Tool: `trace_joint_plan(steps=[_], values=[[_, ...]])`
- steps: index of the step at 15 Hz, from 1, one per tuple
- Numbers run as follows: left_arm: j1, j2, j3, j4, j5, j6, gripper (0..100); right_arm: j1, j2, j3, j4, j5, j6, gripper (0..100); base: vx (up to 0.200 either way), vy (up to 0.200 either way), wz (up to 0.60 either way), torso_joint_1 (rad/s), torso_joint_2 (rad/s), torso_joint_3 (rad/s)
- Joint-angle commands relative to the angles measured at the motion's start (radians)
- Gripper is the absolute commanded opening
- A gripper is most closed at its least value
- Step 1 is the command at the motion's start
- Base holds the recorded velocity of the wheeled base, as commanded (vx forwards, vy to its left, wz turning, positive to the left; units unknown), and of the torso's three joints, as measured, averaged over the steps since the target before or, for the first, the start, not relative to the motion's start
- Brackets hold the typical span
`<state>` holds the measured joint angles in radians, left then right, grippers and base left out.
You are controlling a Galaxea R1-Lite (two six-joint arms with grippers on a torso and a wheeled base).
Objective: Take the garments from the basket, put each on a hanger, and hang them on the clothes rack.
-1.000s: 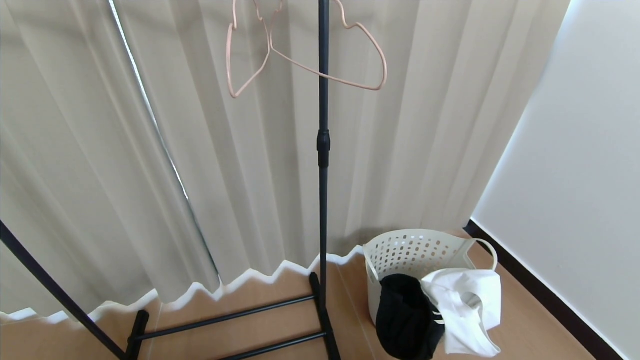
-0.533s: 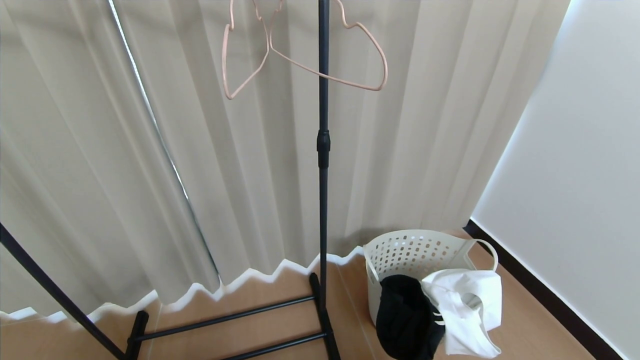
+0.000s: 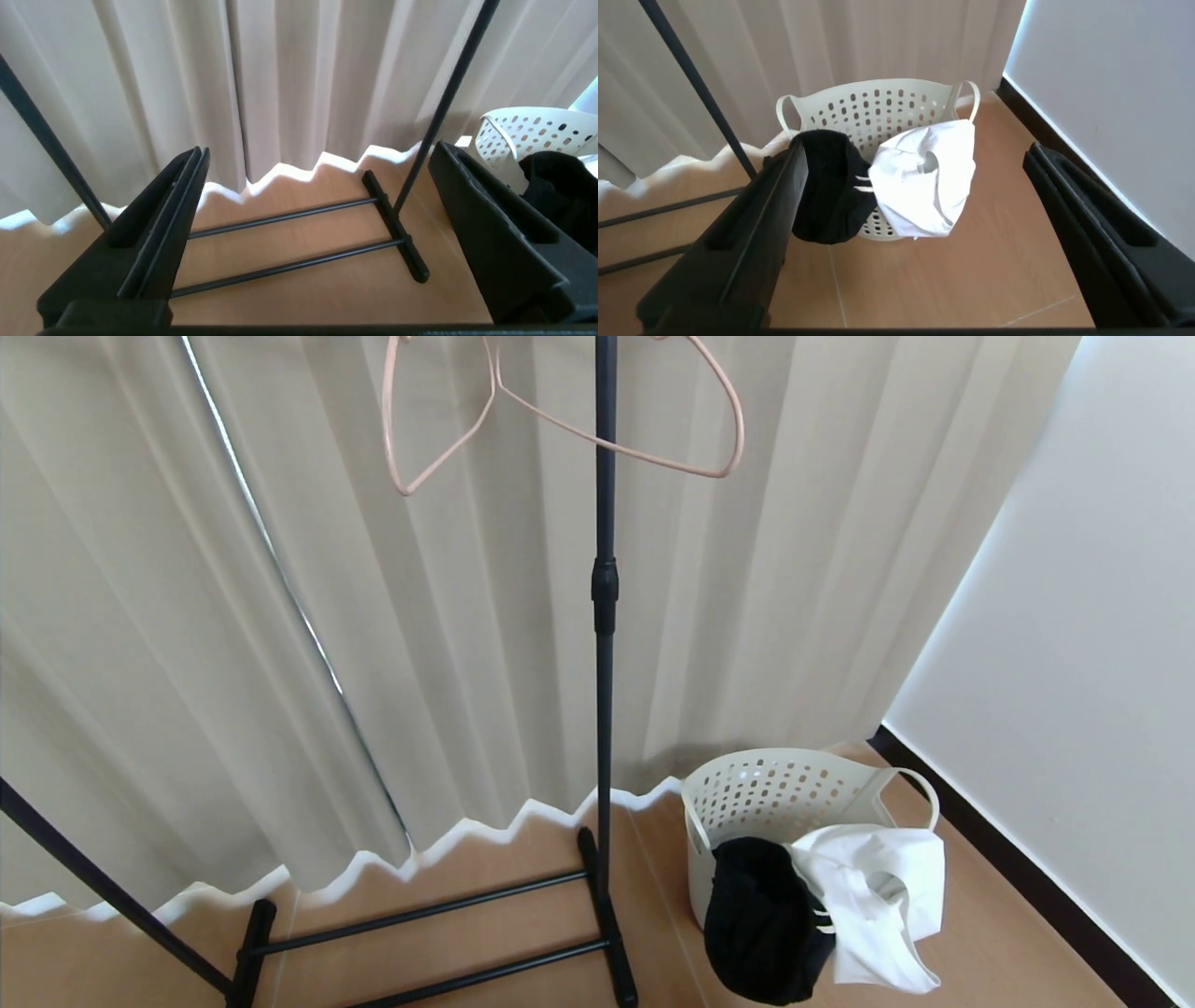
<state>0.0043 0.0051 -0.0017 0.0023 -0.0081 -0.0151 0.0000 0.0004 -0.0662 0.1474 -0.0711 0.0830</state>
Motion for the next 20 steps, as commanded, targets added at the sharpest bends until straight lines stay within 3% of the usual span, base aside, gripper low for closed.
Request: trace_joint_plan(steps=[1,20], values=[[0.000,-0.001,0.000,0.001,0.000,0.000,100,0.000,0.001,0.000,0.000,0.001,0.000,100,0.000,0.000,0.00,0.002,0.00,-0.173],[0.000,-0.001,0.000,0.001,0.002,0.000,100,0.000,0.001,0.000,0.000,0.001,0.000,100,0.000,0.000,0.00,0.001,0.00,-0.196]])
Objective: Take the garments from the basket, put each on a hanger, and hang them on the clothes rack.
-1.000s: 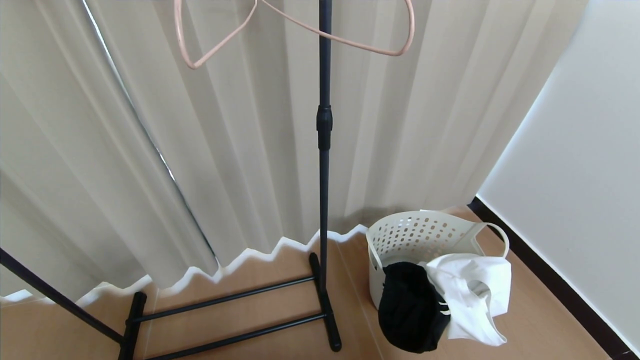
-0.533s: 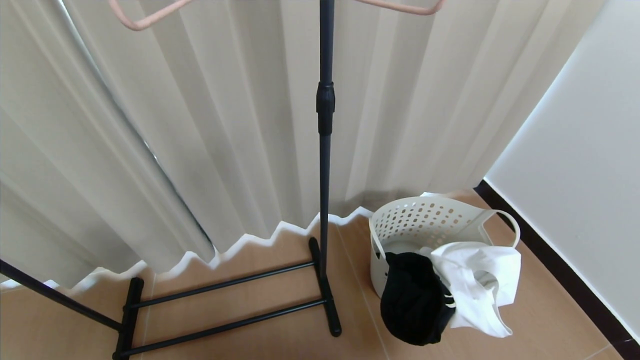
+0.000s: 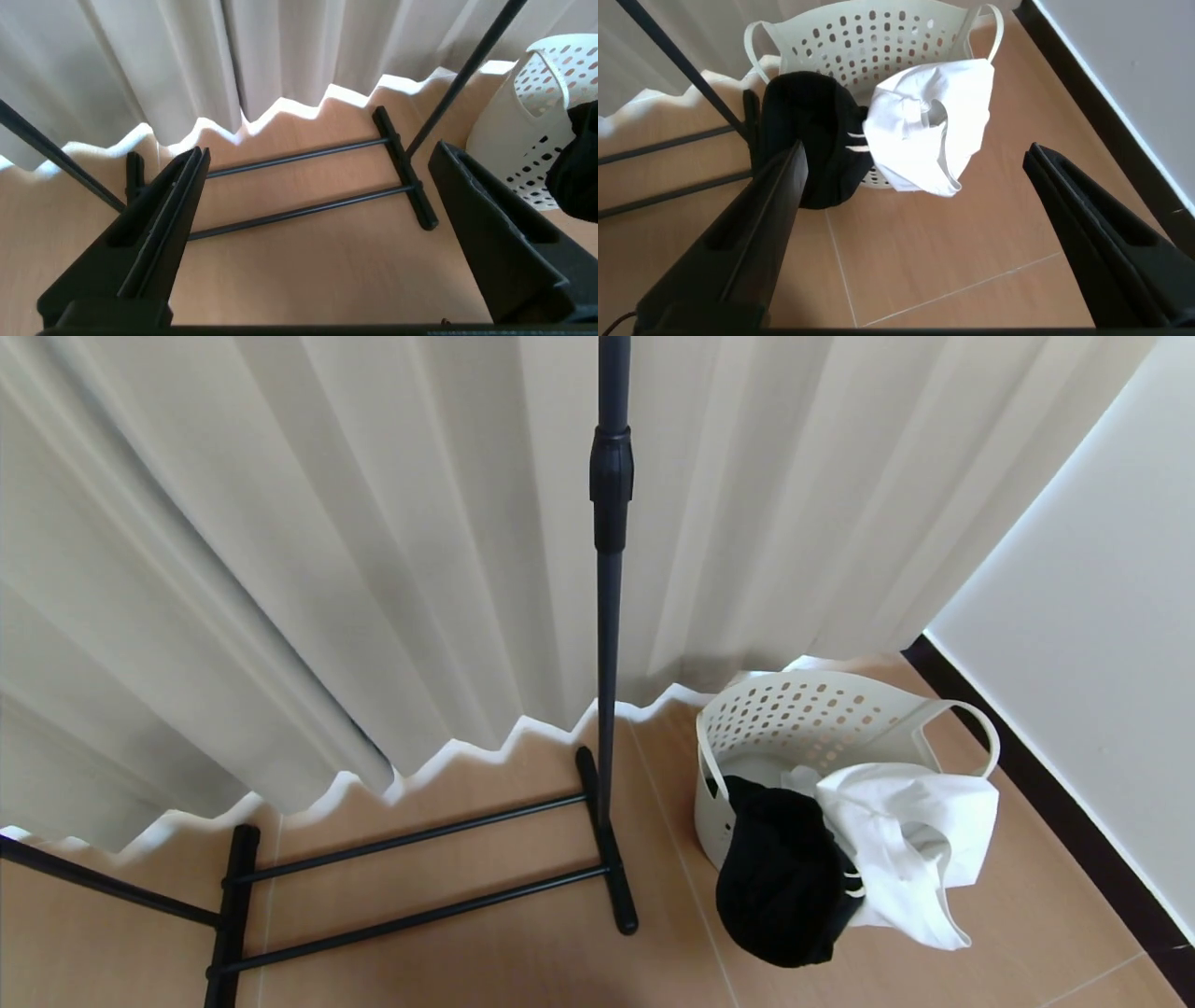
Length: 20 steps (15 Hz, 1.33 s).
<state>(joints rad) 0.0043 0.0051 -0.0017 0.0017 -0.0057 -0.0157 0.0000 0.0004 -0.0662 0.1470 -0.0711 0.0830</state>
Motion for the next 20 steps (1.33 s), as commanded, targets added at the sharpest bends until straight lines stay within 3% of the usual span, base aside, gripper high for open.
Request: trace_joint_plan(steps=[1,20], values=[[0.000,-0.001,0.000,0.001,0.000,0.000,100,0.000,0.001,0.000,0.000,0.001,0.000,100,0.000,0.000,0.00,0.002,0.01,-0.203],[0.000,-0.001,0.000,0.000,0.001,-0.007,100,0.000,0.000,0.000,0.000,-0.003,0.006,100,0.000,0.000,0.00,0.002,0.00,-0.103]])
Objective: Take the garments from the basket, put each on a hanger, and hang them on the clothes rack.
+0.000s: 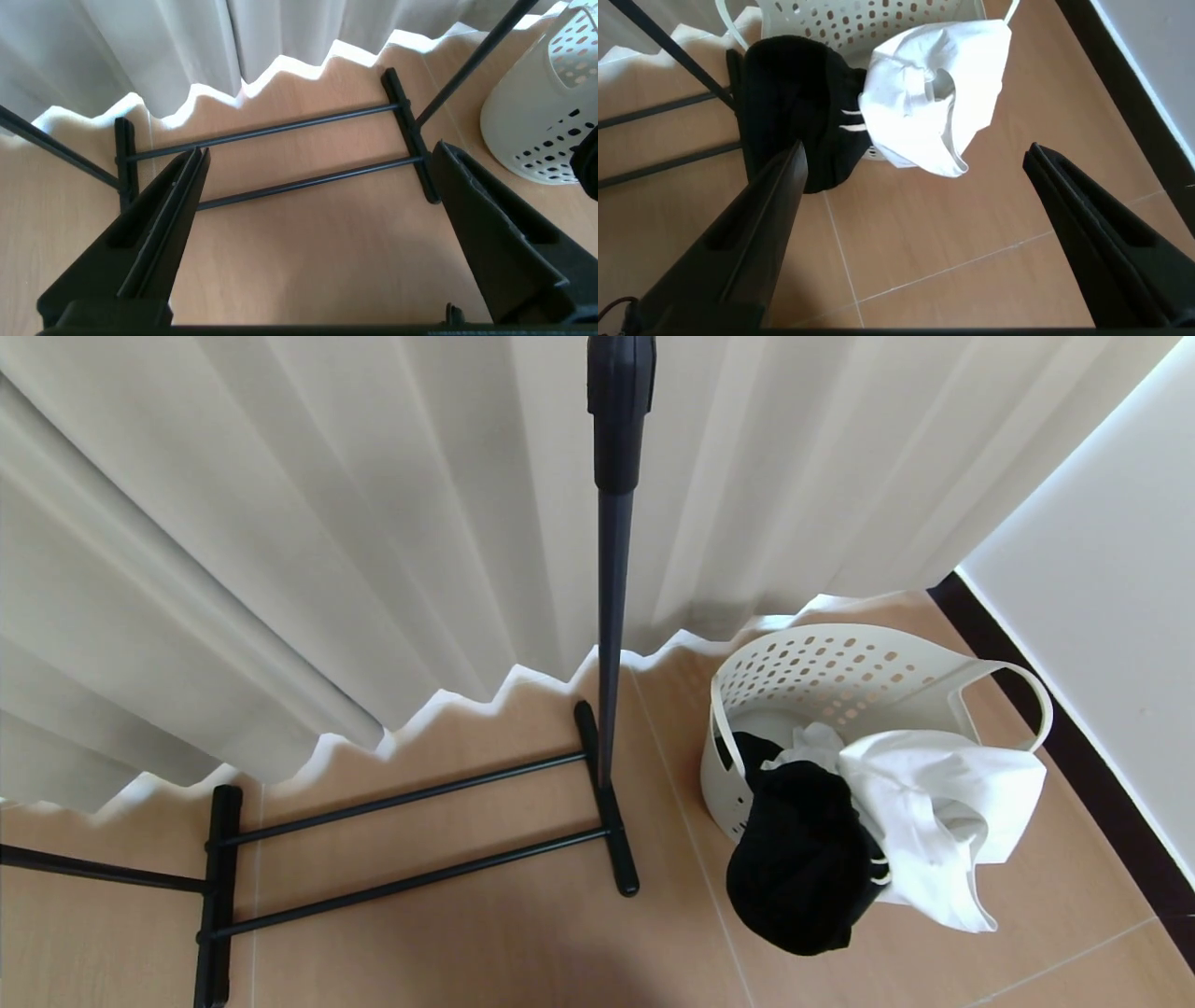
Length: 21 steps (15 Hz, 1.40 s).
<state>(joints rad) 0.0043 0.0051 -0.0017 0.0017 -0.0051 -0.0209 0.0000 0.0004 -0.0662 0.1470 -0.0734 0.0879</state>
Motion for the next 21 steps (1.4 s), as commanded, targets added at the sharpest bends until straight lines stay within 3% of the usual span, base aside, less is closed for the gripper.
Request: trace_joint_plan(steps=[1,4,6,8,10,11,12,17,19,21], values=[[0.000,-0.001,0.000,0.000,0.001,-0.002,100,0.000,0.000,0.000,0.000,0.000,0.000,100,0.000,0.000,0.00,-0.002,0.00,-0.071],[0.000,-0.001,0.002,0.000,0.002,-0.004,100,0.006,0.021,0.000,0.005,0.004,-0.037,100,0.000,0.000,0.00,0.000,0.00,0.000],[0.000,-0.001,0.002,-0.005,0.004,-0.004,100,0.124,0.319,0.002,-0.006,0.060,-0.045,100,0.000,0.000,0.00,0.000,0.00,0.000],[0.000,-0.001,0.002,-0.005,0.004,-0.002,100,0.287,0.607,-0.009,-0.172,0.066,-0.036,100,0.000,0.000,0.00,0.000,0.00,0.000],[0.000,-0.001,0.002,-0.005,0.004,-0.002,100,0.336,0.895,-0.090,-0.345,0.058,-0.059,100,0.000,0.000,0.00,0.000,0.00,0.000],[0.000,-0.001,0.002,-0.005,0.004,-0.002,100,0.334,0.948,-0.118,-0.357,0.058,-0.082,100,0.000,0.000,0.00,0.000,0.00,0.000],[0.000,-0.001,0.002,-0.005,0.004,-0.002,100,0.334,1.087,-0.225,-0.359,0.058,-0.180,100,0.000,0.000,0.00,0.000,0.00,0.000],[0.000,-0.001,0.002,-0.005,0.002,-0.002,100,0.302,1.426,-0.498,-0.356,0.057,-0.478,100,0.000,0.000,0.00,0.000,0.00,0.000],[0.000,-0.001,0.002,-0.005,0.002,-0.001,100,0.256,1.566,-0.615,-0.357,0.053,-0.675,100,0.000,0.000,0.00,0.000,0.00,0.000],[0.000,-0.001,0.002,-0.005,0.002,-0.001,100,0.253,1.641,-0.681,-0.359,-0.006,-0.754,100,0.000,0.000,0.00,0.000,0.00,0.000]])
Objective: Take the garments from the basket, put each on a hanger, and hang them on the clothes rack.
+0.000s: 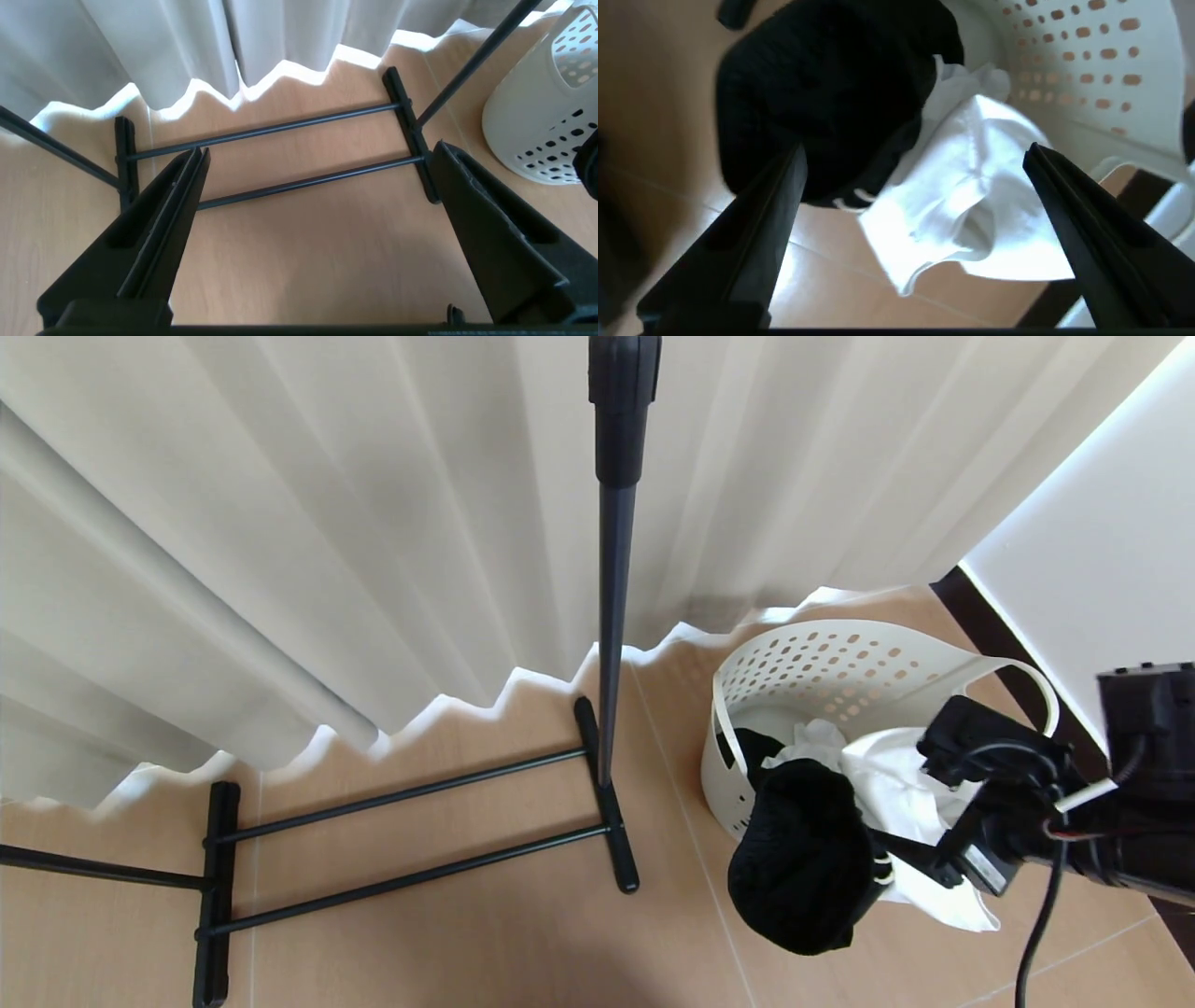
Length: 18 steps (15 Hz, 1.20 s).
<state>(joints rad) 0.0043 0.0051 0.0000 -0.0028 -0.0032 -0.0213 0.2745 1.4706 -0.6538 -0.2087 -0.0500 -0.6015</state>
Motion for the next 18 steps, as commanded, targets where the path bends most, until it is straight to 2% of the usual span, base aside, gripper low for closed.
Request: trace_joint_plan(steps=[1,3,5,9,12,13,18], values=[[0.000,-0.001,0.000,0.000,0.000,0.000,100,-0.020,0.212,-0.142,0.000,-0.062,-0.119,100,0.000,0.000,0.00,0.000,0.00,0.000],[0.000,-0.001,0.000,0.000,-0.001,0.000,100,-0.020,0.266,-0.211,0.005,-0.067,-0.181,100,0.000,0.000,0.00,0.000,0.00,0.000],[0.000,-0.001,0.000,0.000,-0.003,0.000,100,-0.018,0.297,-0.228,0.003,-0.079,-0.231,100,0.000,0.000,0.00,0.000,0.00,0.000],[0.000,-0.001,0.000,0.000,0.002,0.001,100,-0.004,0.326,-0.237,-0.004,-0.093,-0.251,100,0.000,0.000,0.00,0.000,0.00,0.000],[0.000,-0.001,0.000,0.000,0.000,0.001,100,0.031,0.352,-0.237,-0.006,-0.094,-0.300,100,0.000,0.000,0.00,0.000,0.00,0.000],[0.000,-0.001,0.000,0.000,0.000,0.001,100,0.048,0.379,-0.242,-0.012,-0.119,-0.311,100,0.000,0.000,0.00,0.000,0.00,0.000],[0.000,-0.001,0.000,0.000,0.000,0.001,100,0.052,0.465,-0.308,-0.020,-0.134,-0.343,100,0.000,0.000,0.00,0.000,0.00,0.000]])
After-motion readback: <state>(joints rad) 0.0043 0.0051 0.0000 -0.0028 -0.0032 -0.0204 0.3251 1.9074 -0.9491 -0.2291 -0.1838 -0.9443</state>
